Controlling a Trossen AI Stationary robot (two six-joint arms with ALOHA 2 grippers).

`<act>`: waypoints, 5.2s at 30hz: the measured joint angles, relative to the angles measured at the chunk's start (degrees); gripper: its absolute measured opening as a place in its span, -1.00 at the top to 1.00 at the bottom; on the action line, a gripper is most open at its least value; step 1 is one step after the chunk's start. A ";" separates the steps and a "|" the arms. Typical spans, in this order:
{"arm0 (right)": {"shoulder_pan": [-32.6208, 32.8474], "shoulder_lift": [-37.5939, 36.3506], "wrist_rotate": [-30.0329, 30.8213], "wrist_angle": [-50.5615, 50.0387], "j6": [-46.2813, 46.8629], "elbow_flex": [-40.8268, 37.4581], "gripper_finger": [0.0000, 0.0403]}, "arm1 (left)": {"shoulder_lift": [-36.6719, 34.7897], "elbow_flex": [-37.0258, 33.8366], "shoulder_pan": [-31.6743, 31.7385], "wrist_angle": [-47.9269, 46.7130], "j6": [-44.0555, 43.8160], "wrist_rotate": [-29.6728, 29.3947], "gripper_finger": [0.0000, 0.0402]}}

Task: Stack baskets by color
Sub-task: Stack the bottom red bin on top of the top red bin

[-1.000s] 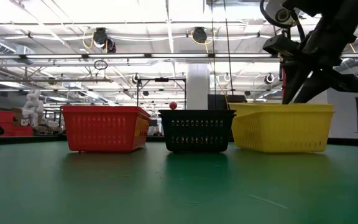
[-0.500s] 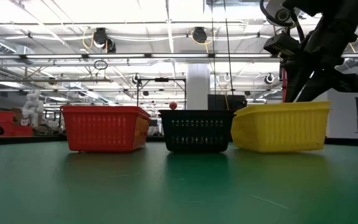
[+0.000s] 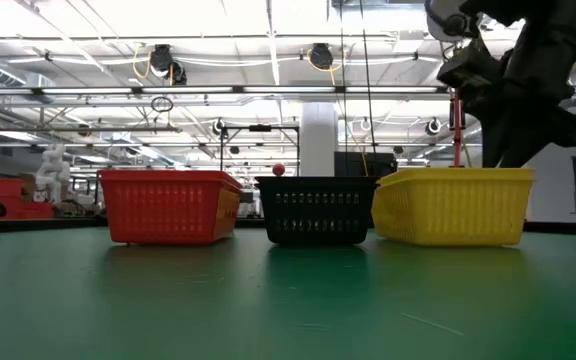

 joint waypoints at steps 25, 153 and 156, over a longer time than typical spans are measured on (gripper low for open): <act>18.91 -4.56 24.94 39.56 -50.10 0.04 0.63 | 0.00 -0.02 0.88 0.43 2.01 -0.79 0.35; 28.26 18.78 -9.09 -14.92 -68.87 12.90 0.28 | -18.32 -26.49 6.58 30.38 5.97 9.40 0.35; 28.26 18.78 -9.20 -14.90 -68.83 12.90 0.40 | -18.32 -26.49 6.58 30.38 5.97 9.40 0.35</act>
